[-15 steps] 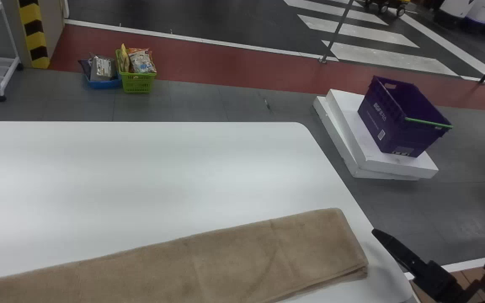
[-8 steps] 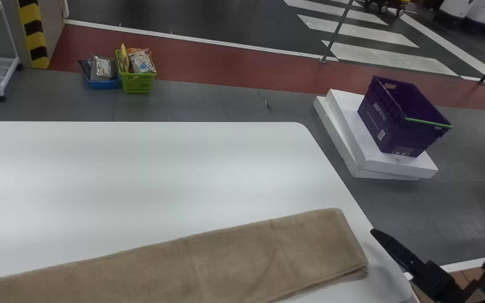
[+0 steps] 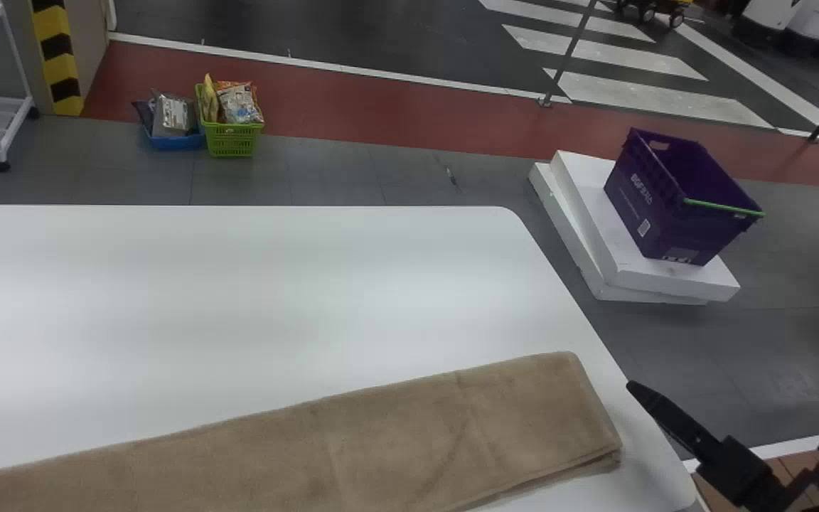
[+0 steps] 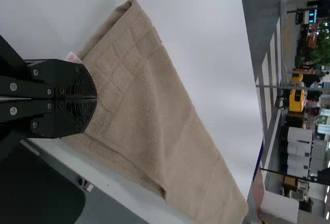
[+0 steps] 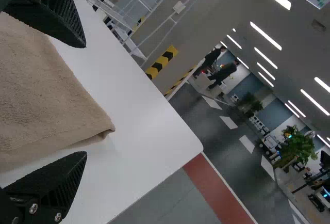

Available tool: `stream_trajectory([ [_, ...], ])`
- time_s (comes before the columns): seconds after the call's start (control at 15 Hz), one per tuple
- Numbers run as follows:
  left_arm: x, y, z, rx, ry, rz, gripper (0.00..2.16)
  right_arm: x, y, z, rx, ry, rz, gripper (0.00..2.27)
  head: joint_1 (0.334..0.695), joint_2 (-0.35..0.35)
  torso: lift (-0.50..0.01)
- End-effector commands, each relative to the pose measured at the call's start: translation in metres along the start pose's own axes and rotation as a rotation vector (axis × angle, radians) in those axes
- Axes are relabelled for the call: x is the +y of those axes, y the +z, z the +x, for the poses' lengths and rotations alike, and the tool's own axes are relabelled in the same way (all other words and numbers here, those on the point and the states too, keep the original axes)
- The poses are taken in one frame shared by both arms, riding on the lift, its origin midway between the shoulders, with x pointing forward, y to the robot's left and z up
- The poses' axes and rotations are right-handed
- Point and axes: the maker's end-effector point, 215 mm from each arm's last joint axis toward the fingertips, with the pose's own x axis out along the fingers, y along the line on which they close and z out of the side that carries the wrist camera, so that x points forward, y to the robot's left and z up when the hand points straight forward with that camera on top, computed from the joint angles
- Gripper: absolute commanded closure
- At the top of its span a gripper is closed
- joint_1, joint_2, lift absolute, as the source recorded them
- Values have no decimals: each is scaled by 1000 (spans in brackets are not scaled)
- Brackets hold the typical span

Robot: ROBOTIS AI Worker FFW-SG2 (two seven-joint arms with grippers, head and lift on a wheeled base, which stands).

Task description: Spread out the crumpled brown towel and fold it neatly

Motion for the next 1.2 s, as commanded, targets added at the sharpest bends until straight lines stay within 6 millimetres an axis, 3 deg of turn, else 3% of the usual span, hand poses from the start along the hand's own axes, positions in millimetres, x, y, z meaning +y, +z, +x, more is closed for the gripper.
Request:
stream_trajectory([
  [0.0, -1, 4, -3, -8, -4, 6, 1382, 20, 1, 4, 3, 26, -73, 63, 695, -350, -128],
  [0.07, 0, 7, -4, -16, -5, 11, 1116, 35, -1, 8, 11, 60, -132, 66, 695, -350, -128],
  [0.13, 1, 15, -10, -37, -6, 49, 572, 53, -6, 14, 28, 110, -167, 73, 695, -347, -128],
  [0.2, -3, 23, -14, -57, -24, 103, 397, 68, -8, 19, 36, 149, -202, 73, 695, -329, -128],
  [0.33, -22, 36, -22, -78, -91, 257, 407, 79, -15, 28, 49, 171, -212, 76, 695, -289, -128],
  [0.53, -40, 33, -23, -51, -156, 388, 417, 79, -17, 31, 54, 169, -204, 76, 695, -275, -128],
  [0.67, -38, 29, -18, -39, -151, 434, 421, 77, -17, 30, 54, 166, -197, 76, 695, -281, -128],
  [0.8, -35, 34, -6, -67, -139, 430, 599, 73, -18, 28, 53, 156, -188, 76, 695, -286, -128],
  [1.0, -40, 34, 15, -51, -159, 453, 599, 70, -20, 27, 55, 152, -182, 76, 695, -298, -128],
  [1.13, -38, 28, 16, -14, -168, 468, 599, 68, -18, 24, 52, 146, -179, 76, 695, -312, -128],
])
